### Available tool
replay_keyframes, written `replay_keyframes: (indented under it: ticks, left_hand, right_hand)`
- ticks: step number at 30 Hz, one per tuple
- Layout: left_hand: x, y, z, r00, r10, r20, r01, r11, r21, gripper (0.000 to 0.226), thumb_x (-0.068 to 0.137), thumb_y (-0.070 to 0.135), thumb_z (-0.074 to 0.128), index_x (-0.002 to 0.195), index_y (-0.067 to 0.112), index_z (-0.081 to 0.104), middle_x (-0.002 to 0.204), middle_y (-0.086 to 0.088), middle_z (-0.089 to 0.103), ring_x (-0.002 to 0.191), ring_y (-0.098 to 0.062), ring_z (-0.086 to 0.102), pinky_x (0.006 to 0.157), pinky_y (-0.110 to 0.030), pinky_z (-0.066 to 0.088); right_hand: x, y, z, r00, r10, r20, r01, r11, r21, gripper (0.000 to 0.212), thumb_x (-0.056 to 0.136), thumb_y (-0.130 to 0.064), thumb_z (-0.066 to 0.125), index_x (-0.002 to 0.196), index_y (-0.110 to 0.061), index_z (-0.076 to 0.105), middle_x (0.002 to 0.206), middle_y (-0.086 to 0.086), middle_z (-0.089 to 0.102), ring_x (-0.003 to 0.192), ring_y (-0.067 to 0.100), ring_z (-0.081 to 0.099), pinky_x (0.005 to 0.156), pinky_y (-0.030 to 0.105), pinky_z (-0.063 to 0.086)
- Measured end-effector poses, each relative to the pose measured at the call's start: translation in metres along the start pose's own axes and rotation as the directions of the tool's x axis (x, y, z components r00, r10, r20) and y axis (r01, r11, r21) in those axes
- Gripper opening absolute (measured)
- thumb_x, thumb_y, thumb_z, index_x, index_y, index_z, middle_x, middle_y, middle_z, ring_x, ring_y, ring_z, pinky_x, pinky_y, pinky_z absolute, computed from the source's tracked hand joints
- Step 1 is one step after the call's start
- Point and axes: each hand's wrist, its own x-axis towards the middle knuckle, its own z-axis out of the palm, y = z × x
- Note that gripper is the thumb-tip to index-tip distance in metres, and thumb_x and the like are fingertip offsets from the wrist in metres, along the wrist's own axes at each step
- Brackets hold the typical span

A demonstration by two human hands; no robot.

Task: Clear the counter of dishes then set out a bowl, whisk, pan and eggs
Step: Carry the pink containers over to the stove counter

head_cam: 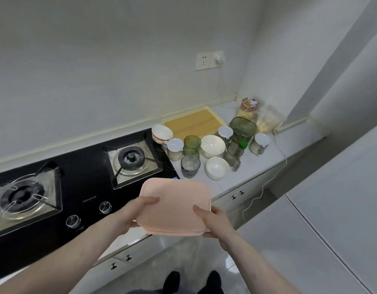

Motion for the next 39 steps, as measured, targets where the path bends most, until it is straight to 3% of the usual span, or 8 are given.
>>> replay_keyframes:
  ticks: [3, 7, 10, 15, 20, 25, 31, 39]
  left_hand:
    - [0.013, 0.006, 0.004, 0.997, -0.019, -0.076, 0.015, 0.998, -0.062, 0.049, 0.075, 0.048, 0.079, 0.115, 0.021, 0.071, 0.108, -0.002, 0.077, 0.108, -0.023, 0.068, 0.100, -0.043, 0.052]
    - [0.019, 0.006, 0.005, 0.988, -0.065, -0.140, 0.043, 0.987, -0.155, 0.057, 0.069, 0.052, 0.080, 0.117, 0.022, 0.072, 0.107, -0.002, 0.078, 0.110, -0.024, 0.069, 0.104, -0.046, 0.051]
    - [0.024, 0.004, 0.009, 0.978, -0.099, -0.183, 0.054, 0.971, -0.233, 0.063, 0.065, 0.055, 0.081, 0.118, 0.023, 0.072, 0.107, -0.001, 0.079, 0.111, -0.024, 0.069, 0.105, -0.046, 0.050]
    - [0.032, 0.006, 0.021, 0.950, -0.132, -0.282, 0.024, 0.933, -0.359, 0.047, 0.077, 0.046, 0.077, 0.117, 0.021, 0.070, 0.108, -0.002, 0.078, 0.108, -0.023, 0.068, 0.097, -0.040, 0.053]
    - [0.041, 0.003, 0.013, 0.946, -0.177, -0.273, 0.045, 0.902, -0.429, 0.056, 0.072, 0.048, 0.079, 0.120, 0.020, 0.068, 0.107, -0.004, 0.079, 0.110, -0.026, 0.069, 0.104, -0.044, 0.051]
    - [0.064, 0.008, -0.005, 0.948, -0.180, -0.264, 0.043, 0.890, -0.453, 0.064, 0.066, 0.052, 0.082, 0.121, 0.021, 0.068, 0.106, -0.003, 0.079, 0.108, -0.026, 0.070, 0.101, -0.044, 0.054]
    - [0.086, 0.019, -0.007, 0.942, -0.171, -0.288, 0.014, 0.879, -0.477, 0.063, 0.068, 0.051, 0.082, 0.120, 0.018, 0.067, 0.106, -0.007, 0.078, 0.102, -0.029, 0.072, 0.086, -0.042, 0.058]
    - [0.094, 0.021, -0.008, 0.934, -0.168, -0.315, -0.009, 0.870, -0.493, 0.072, 0.064, 0.050, 0.085, 0.121, 0.012, 0.064, 0.108, -0.009, 0.075, 0.101, -0.030, 0.070, 0.091, -0.044, 0.058]
  right_hand:
    - [0.036, -0.012, -0.005, 0.997, -0.009, 0.076, 0.011, 1.000, -0.028, 0.038, 0.081, -0.041, 0.077, 0.113, -0.021, 0.071, 0.102, -0.003, 0.078, 0.094, 0.018, 0.075, 0.083, 0.045, 0.064]
    - [0.067, -0.032, -0.005, 0.980, -0.001, 0.200, 0.016, 0.997, -0.073, 0.027, 0.089, -0.031, 0.073, 0.113, -0.020, 0.068, 0.104, -0.003, 0.075, 0.094, 0.015, 0.071, 0.088, 0.044, 0.062]
    - [0.095, -0.050, -0.004, 0.972, -0.016, 0.235, 0.053, 0.987, -0.154, 0.035, 0.089, -0.030, 0.075, 0.120, -0.015, 0.069, 0.106, -0.002, 0.075, 0.096, 0.016, 0.071, 0.092, 0.044, 0.060]
    - [0.132, -0.072, 0.005, 0.940, -0.029, 0.339, 0.125, 0.957, -0.263, 0.032, 0.090, -0.036, 0.072, 0.119, -0.026, 0.065, 0.107, -0.006, 0.070, 0.086, 0.007, 0.065, 0.062, 0.025, 0.057]
    - [0.155, -0.079, 0.023, 0.937, 0.031, 0.347, 0.089, 0.942, -0.323, 0.044, 0.083, -0.045, 0.073, 0.121, -0.027, 0.064, 0.109, -0.009, 0.070, 0.099, 0.014, 0.066, 0.090, 0.041, 0.060]
    - [0.164, -0.095, 0.036, 0.945, 0.010, 0.328, 0.104, 0.939, -0.327, 0.036, 0.084, -0.042, 0.073, 0.115, -0.026, 0.065, 0.102, -0.011, 0.070, 0.096, 0.013, 0.067, 0.087, 0.039, 0.060]
    - [0.182, -0.099, 0.044, 0.967, -0.023, 0.253, 0.101, 0.948, -0.301, 0.047, 0.077, -0.048, 0.073, 0.117, -0.023, 0.070, 0.103, -0.006, 0.074, 0.095, 0.016, 0.070, 0.087, 0.041, 0.062]
    - [0.186, -0.092, 0.050, 0.982, -0.012, 0.186, 0.055, 0.972, -0.227, 0.046, 0.075, -0.052, 0.077, 0.108, -0.021, 0.071, 0.100, -0.003, 0.075, 0.093, 0.020, 0.072, 0.077, 0.042, 0.062]
